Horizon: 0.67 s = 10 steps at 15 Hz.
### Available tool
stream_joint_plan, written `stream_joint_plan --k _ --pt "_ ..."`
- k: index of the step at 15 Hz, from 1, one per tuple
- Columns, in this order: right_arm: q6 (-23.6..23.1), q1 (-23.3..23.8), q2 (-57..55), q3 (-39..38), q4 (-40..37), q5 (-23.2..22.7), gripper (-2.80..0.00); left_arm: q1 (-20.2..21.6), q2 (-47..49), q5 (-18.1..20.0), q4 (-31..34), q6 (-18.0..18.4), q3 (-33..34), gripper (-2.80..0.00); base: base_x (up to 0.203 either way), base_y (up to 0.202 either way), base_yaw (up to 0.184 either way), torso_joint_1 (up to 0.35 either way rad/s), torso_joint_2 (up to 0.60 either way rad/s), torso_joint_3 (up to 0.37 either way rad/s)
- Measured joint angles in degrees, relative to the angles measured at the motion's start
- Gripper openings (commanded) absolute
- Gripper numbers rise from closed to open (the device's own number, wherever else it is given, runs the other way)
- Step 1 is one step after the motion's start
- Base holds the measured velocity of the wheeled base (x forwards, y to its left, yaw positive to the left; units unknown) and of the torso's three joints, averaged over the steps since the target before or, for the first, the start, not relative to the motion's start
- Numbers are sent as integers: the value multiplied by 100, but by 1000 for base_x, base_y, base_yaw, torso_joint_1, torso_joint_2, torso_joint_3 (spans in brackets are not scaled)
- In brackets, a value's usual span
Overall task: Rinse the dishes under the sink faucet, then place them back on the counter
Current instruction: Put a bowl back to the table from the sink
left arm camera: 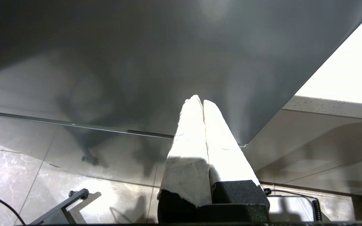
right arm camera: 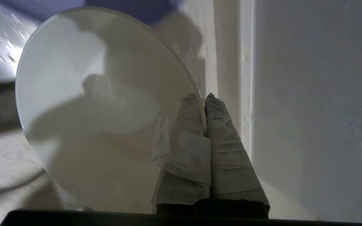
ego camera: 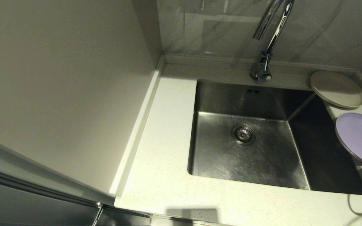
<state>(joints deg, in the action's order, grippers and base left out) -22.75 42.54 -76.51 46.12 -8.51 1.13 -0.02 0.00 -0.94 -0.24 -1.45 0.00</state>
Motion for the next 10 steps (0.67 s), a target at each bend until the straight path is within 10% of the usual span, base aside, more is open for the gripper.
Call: stream_joint_plan --k 10 --pt "-699 630 76 -489 20 -452 -280 0 0 0 0 0 0 -280 0 0 0 0 0 0"
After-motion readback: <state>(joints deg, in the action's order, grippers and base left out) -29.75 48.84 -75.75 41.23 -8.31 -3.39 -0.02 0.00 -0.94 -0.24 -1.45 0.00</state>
